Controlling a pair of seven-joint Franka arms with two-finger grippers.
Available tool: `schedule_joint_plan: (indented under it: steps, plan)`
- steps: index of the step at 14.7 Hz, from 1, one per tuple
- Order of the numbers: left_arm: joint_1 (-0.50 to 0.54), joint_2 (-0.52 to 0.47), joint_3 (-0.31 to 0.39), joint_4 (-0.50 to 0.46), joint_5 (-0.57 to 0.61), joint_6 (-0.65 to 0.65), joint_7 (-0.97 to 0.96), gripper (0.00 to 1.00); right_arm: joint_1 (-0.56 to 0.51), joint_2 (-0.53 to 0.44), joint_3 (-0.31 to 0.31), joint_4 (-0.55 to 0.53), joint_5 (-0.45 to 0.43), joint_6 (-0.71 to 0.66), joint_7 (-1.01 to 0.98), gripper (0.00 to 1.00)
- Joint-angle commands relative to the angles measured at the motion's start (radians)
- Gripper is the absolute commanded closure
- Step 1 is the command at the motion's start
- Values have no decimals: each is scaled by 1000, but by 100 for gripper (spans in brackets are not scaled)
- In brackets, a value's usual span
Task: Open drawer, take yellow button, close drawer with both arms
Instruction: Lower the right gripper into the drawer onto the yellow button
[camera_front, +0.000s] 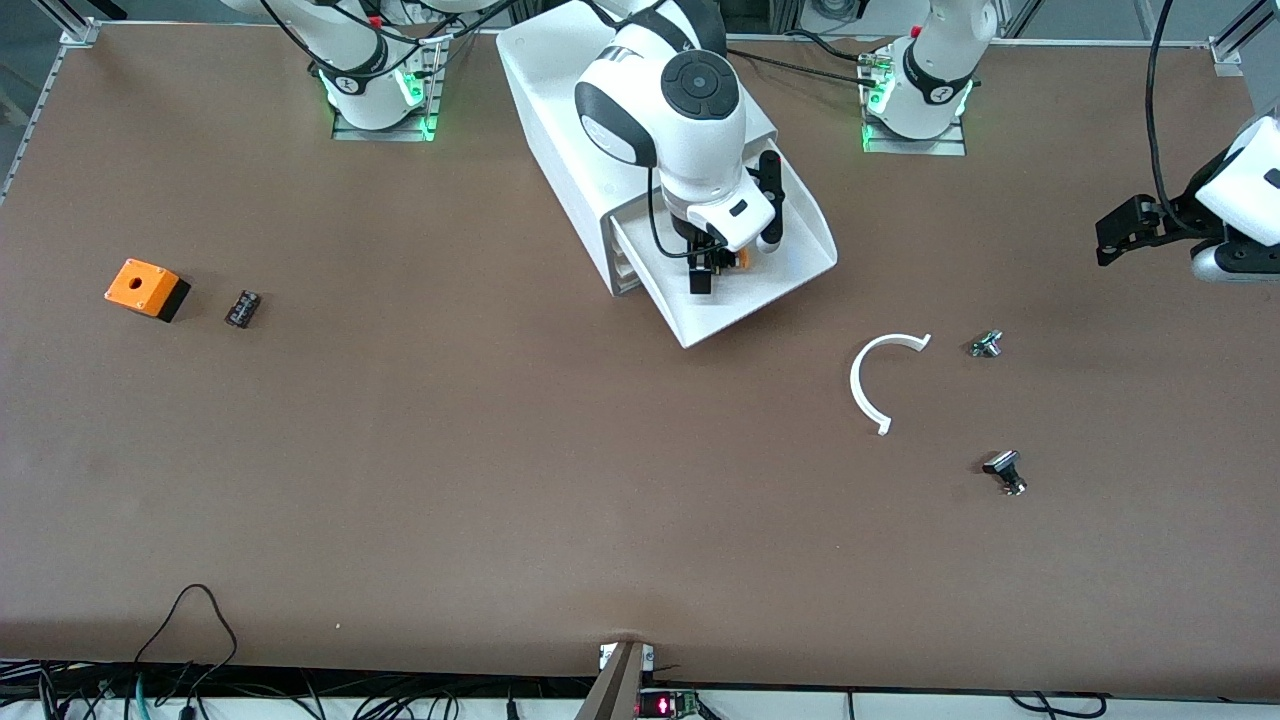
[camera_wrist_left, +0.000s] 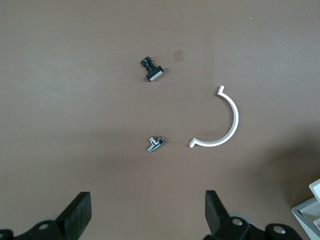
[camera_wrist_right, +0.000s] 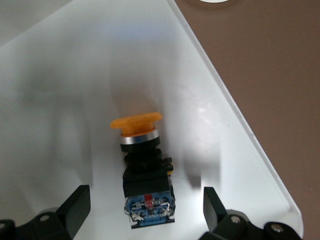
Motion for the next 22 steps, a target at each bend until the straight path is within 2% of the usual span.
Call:
schedule_joint_plan:
  steps: [1, 6, 8, 10, 13, 16, 18, 22]
  plan:
    - [-8, 13, 5, 24, -5, -21, -8, 0, 12, 24, -10, 38, -11, -1, -14, 5]
    - [-8, 13, 6, 24, -6, -21, -8, 0, 17, 24, -10, 38, -34, -1, -71, 42]
    - [-8, 13, 6, 24, -6, -21, -8, 0, 18, 24, -8, 38, -45, -1, -61, 51]
    - [-8, 13, 6, 24, -6, -21, -8, 0, 17, 21, -8, 39, -43, 2, -49, 64]
    - [-8, 13, 6, 24, -6, -21, -8, 0, 18, 18, -14, 39, -46, -3, -23, 76]
    - [-6, 15, 6, 24, -6, -21, -8, 0, 17, 12, -14, 41, -46, -10, -6, 80]
    - [-6, 16, 6, 24, -6, -20, -7, 0, 17, -11, -14, 43, -45, -6, 70, 80]
    - [-4, 39, 7, 20, -3, 19, -8, 0, 14, -57, -17, 49, -45, -7, 101, 80]
